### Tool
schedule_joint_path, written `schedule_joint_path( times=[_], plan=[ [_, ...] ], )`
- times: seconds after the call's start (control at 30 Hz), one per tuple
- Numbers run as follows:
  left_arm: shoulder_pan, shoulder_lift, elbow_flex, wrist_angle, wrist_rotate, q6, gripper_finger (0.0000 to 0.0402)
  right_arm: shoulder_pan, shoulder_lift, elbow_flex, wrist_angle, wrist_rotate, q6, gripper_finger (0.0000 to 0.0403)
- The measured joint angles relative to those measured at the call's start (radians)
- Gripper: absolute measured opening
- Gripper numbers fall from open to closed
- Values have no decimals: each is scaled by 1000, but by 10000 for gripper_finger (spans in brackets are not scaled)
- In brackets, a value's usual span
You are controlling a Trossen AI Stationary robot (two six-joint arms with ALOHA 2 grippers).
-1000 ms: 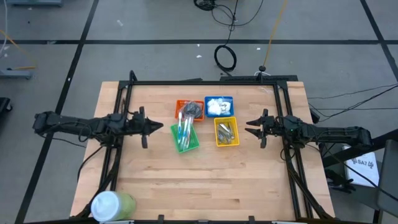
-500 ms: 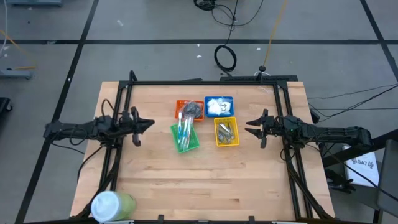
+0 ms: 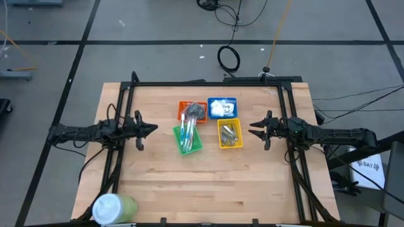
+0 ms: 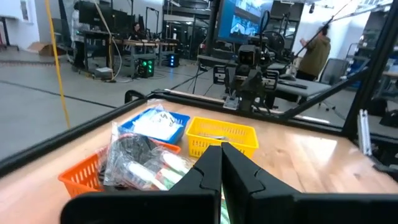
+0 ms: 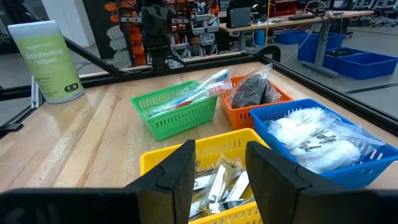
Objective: Pick & Place Travel size toiletries
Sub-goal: Return to Home Position
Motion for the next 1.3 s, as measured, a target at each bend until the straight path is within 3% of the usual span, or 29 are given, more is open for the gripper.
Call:
schedule_joint_path(
  times=[0.2, 0.4, 0.73, 1.3],
  plan=[
    [0, 3, 0, -2, 0, 79, 11, 0, 0, 0, 0, 0, 0, 130],
    [0, 3, 0, -3, 0, 55, 23, 0, 0, 0, 0, 0, 0, 130],
    [0, 3, 0, -1, 0, 48, 2, 0, 0, 0, 0, 0, 0, 130],
    [0, 3, 0, 0, 0, 47, 26, 0, 0, 0, 0, 0, 0, 130]
  ],
)
